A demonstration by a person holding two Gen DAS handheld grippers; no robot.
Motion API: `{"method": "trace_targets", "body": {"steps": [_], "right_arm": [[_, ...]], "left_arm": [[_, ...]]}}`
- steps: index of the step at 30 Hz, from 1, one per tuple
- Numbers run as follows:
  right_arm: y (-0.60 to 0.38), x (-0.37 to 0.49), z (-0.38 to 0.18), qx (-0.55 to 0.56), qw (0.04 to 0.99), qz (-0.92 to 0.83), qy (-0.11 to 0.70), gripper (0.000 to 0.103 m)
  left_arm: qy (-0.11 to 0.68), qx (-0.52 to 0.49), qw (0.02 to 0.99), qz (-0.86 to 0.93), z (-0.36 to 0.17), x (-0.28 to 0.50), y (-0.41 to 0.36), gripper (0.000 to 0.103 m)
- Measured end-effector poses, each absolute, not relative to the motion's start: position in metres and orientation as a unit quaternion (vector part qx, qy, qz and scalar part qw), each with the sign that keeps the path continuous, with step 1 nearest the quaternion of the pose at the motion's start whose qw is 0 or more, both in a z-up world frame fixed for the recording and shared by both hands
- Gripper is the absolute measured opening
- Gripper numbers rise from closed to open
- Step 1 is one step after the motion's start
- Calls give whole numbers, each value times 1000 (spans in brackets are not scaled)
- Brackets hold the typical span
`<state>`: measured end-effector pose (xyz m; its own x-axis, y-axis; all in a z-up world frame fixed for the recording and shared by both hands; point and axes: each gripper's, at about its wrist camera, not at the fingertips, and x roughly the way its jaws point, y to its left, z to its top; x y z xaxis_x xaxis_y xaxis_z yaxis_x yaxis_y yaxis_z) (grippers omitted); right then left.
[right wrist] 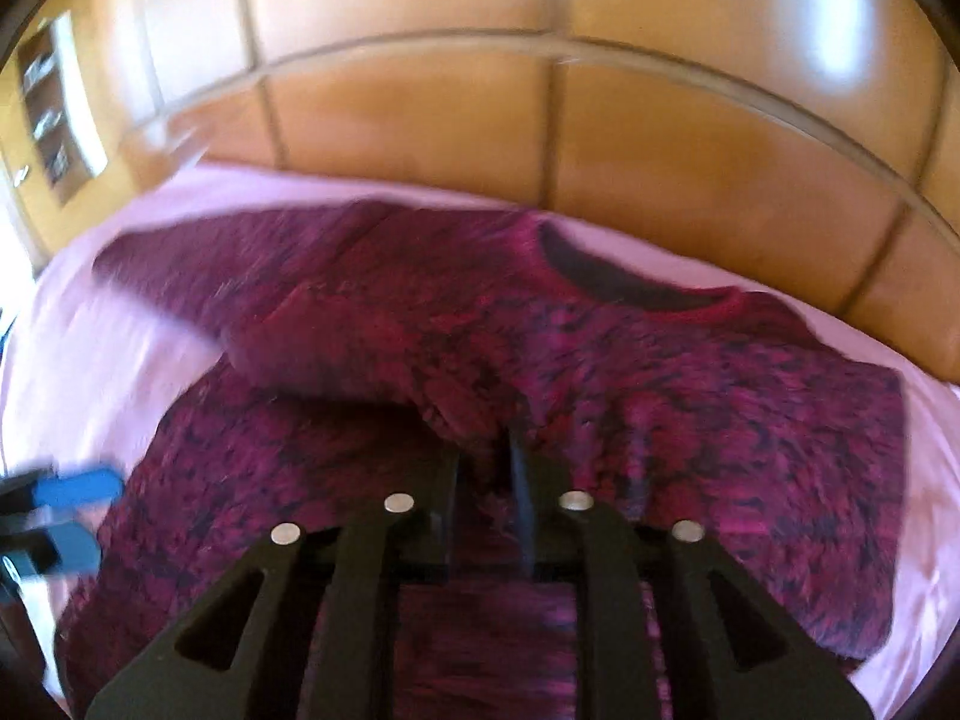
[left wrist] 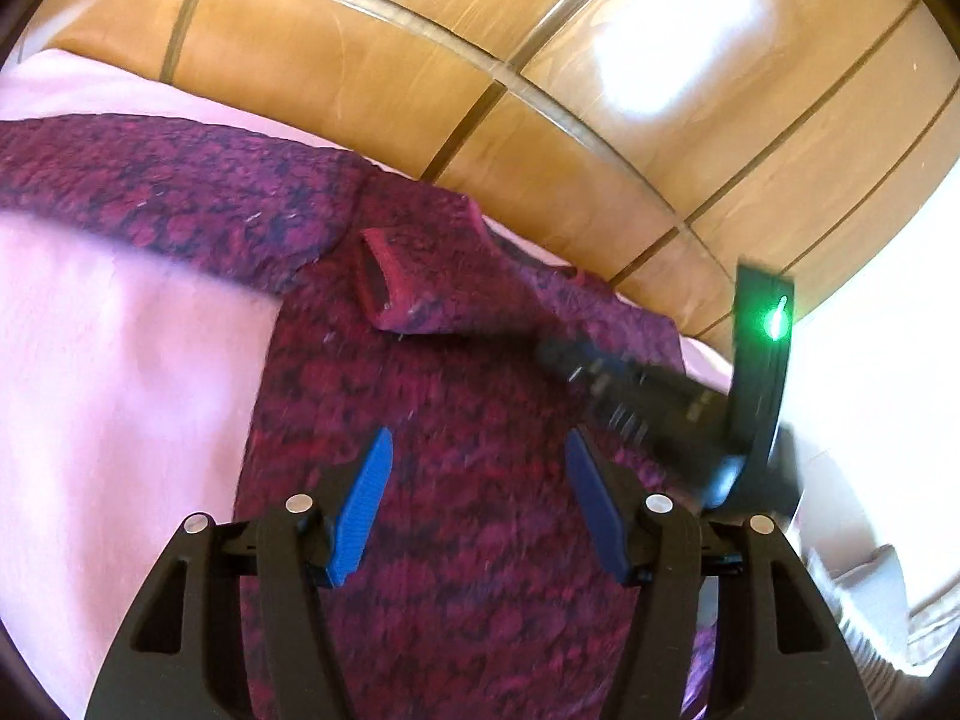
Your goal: Fold small clothes
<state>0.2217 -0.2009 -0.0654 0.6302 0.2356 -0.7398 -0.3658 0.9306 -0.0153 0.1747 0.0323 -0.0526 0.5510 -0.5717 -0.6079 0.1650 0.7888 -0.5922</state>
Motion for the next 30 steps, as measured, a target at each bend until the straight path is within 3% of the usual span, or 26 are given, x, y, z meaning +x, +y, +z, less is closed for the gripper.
{"method": "trace_targets", "body": {"steps": [1,6,9,13,15,17,19,25,30], "right_arm": [[-202,219,-65,-78,898,176,396,54],[-237,175,-41,-37,904,205,374,69],[-271,150,-24,3,909,202,365,70],[-326,119,-16,62,918,156,359,69],[-356,113,-15,88,924,117,353,63],[-378,113,-16,115,923,97,355,57],[-387,123,-22,132,921,80,358,50],[-373,163,-41,117,917,58,376,42],[-354,185,-73,73,919,15,387,42]], "left_arm": [[426,-250,842,-219,-54,184,33,59],[444,-273,831,-196,-67,219,35,59],[450,-294,821,-191,-74,238,37,59],[463,-314,809,-181,-86,268,36,59],[466,-307,811,-176,-88,278,32,48],[472,-297,810,-180,-90,285,25,22],[470,-277,821,-169,-86,290,19,11],[416,-250,862,-143,-53,288,27,9],[454,-199,863,-96,-84,289,30,9]]}}
